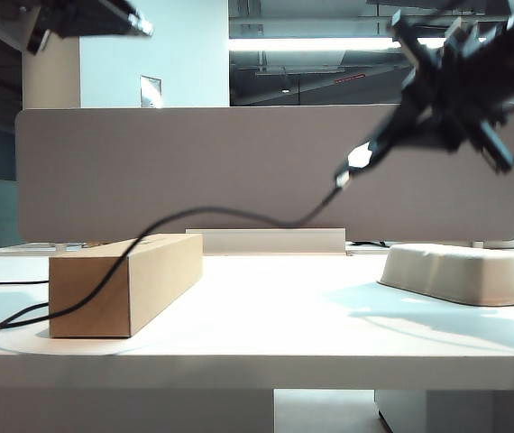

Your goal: Pick up the charging cable and the phone, plug the charging cable into the charging port on the phone, and finally place them back on the table.

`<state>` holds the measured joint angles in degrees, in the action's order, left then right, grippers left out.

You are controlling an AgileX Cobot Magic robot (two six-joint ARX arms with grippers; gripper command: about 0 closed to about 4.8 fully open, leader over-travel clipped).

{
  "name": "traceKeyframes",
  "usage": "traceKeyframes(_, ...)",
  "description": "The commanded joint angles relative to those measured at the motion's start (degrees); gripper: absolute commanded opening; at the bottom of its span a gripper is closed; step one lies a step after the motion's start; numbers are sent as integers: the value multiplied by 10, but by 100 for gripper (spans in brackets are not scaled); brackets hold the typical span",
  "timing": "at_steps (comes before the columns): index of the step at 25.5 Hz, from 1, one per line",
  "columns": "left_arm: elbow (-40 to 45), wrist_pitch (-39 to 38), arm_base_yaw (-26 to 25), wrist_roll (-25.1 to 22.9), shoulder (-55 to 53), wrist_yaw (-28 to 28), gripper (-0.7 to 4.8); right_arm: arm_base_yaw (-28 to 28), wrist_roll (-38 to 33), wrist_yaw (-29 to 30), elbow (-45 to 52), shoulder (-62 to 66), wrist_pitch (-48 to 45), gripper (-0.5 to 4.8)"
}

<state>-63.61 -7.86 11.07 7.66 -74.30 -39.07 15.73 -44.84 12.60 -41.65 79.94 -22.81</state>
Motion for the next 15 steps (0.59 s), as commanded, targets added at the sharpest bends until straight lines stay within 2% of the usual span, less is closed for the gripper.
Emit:
traceKeyframes(1,-2,-66,0,-83,9,74,-6,-5,-23,-10,-4,38,-38,-4)
traceKeyframes(8,-2,-114,0,-120,19,97,-6,-11,-89,-38,-3,113,-44,-4)
traceKeyframes(15,-2,-116,0,-122,24,97,-6,-16,-123,-54,-3,140,-42,-4)
